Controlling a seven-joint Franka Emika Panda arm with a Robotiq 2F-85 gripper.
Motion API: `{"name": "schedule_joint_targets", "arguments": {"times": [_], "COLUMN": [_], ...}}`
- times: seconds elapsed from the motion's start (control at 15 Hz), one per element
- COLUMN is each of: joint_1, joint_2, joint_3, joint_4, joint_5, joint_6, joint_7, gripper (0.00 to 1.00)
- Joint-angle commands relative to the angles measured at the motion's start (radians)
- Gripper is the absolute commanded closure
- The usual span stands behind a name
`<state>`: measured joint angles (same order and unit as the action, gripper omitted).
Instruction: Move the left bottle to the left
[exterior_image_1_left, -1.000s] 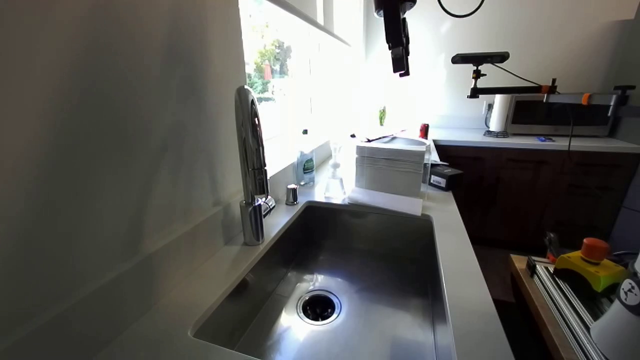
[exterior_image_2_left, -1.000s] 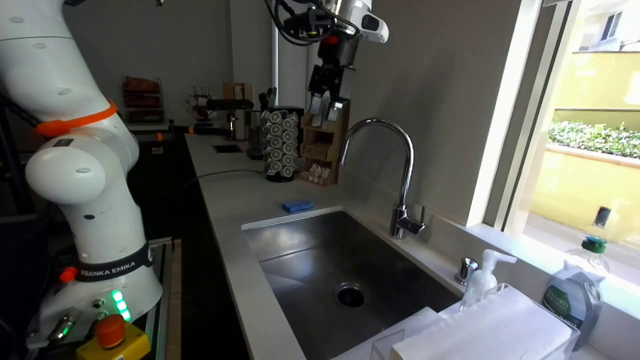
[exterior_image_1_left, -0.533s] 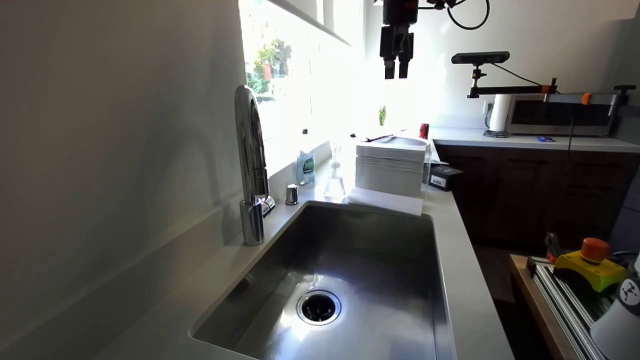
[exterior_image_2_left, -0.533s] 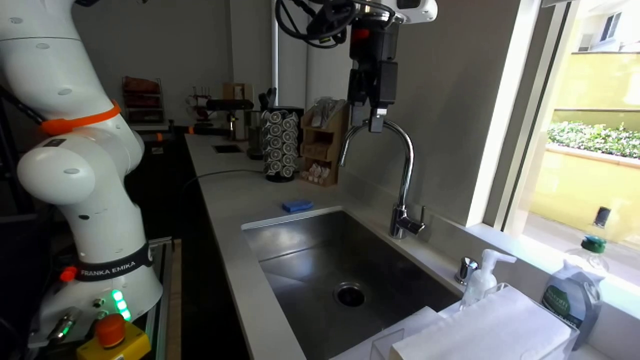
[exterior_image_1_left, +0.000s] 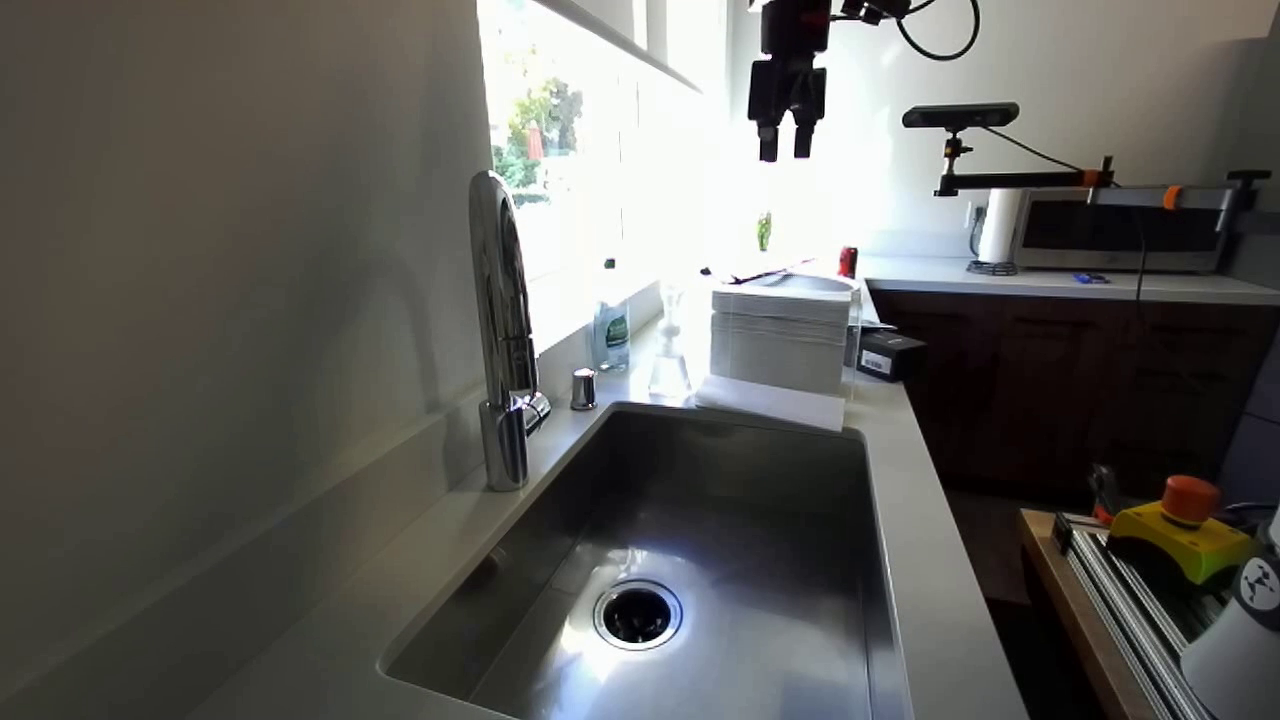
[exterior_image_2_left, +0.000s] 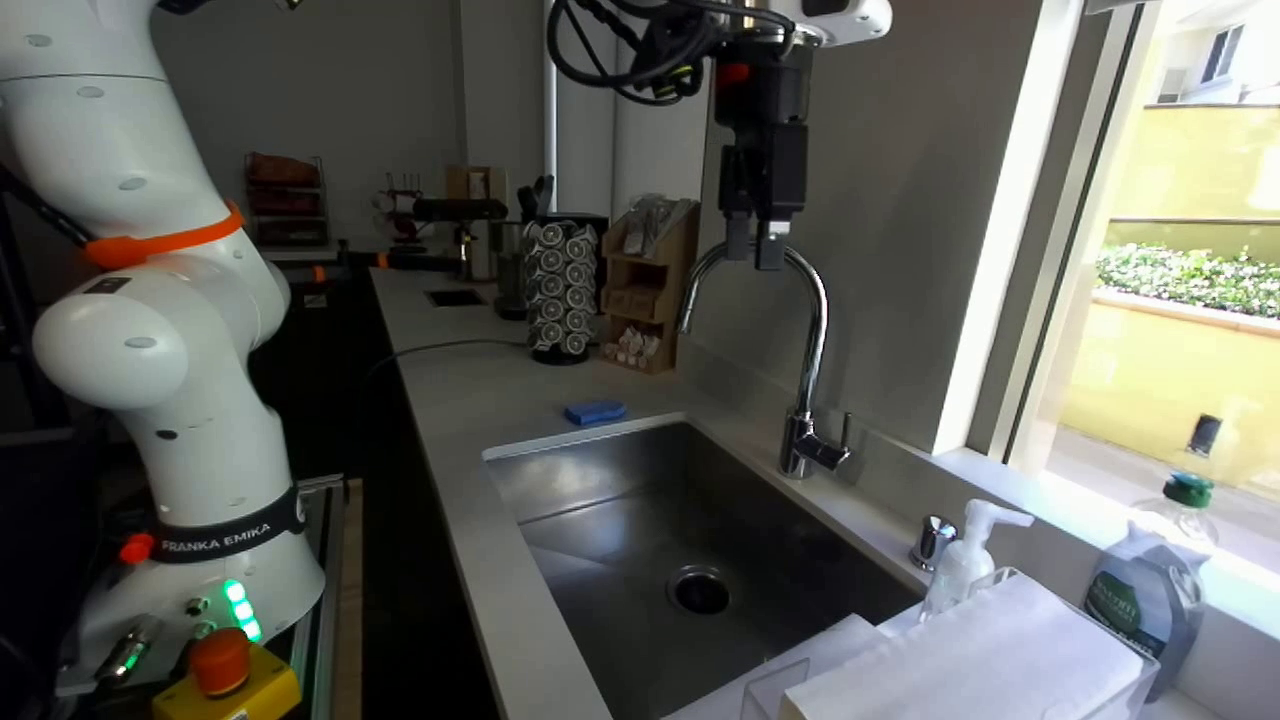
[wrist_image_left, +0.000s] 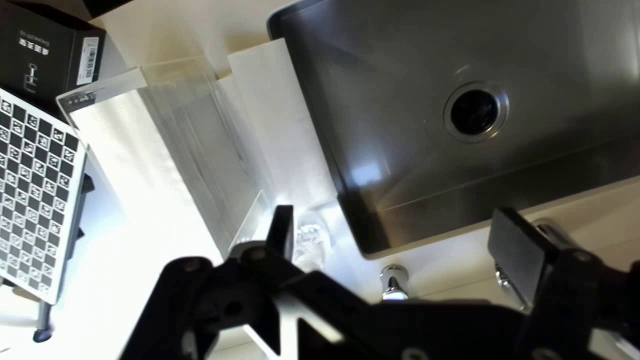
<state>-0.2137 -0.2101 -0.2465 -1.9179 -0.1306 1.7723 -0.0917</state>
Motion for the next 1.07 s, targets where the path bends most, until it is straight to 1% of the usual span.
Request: {"name": "schedule_joint_targets", "arguments": {"times": [0.0,0.2,0.53,0.6,0.73,1.0], "joint_1": [-0.043,-0.074,-0.107,-0.101,-0.104,-0.103], "joint_2": [0.095,0.19,0.318,0.273,0.294,0.283], "joint_3": [-0.027,-0.059,-0.086,-0.081,-0.082,-0.08], "joint_4": [0.0,0.008,0.022,0.007,0.01,0.013], "joint_5": [-0.024,0.004,0.062,0.029,0.031,0.031], "joint_6": [0.197,0.375,0.525,0.485,0.495,0.495], "joint_7": [0.119,0.17,0.161,0.146,0.145,0.145], "gripper": [0.0,0.0,0.0,0.0,0.0,0.0]}}
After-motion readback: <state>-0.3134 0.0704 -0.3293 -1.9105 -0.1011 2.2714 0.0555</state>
